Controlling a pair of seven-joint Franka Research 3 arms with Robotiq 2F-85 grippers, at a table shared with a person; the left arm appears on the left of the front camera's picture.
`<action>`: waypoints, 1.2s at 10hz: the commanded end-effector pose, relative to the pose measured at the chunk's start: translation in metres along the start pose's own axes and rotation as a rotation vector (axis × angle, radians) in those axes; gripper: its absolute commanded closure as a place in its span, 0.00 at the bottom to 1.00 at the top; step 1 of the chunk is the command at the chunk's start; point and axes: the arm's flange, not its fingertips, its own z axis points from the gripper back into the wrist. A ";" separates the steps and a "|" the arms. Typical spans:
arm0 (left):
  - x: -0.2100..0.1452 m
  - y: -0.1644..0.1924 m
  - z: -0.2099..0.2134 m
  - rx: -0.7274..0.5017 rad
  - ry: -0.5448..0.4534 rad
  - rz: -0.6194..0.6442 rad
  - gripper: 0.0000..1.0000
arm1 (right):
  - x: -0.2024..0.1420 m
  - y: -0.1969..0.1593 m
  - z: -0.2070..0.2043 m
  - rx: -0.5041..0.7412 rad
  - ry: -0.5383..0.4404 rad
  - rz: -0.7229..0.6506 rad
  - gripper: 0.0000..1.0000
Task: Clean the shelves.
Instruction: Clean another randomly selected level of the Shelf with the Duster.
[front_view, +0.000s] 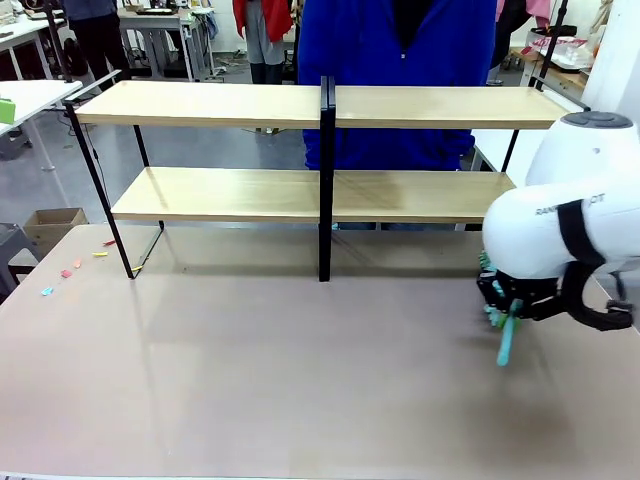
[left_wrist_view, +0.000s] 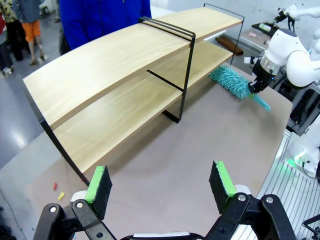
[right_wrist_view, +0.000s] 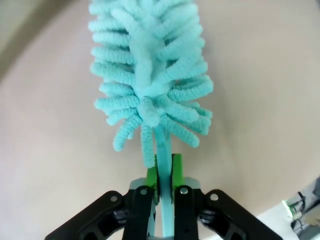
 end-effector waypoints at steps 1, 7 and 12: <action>-0.001 0.001 -0.001 -0.013 -0.009 -0.008 0.00 | -0.027 -0.040 -0.012 -0.080 -0.033 -0.057 0.88; -0.001 0.001 -0.001 -0.013 -0.009 -0.008 0.00 | -0.064 -0.056 0.032 0.082 0.085 0.191 0.88; -0.001 0.001 -0.001 -0.013 -0.009 -0.008 0.00 | -0.119 -0.112 0.121 0.298 0.159 0.391 0.88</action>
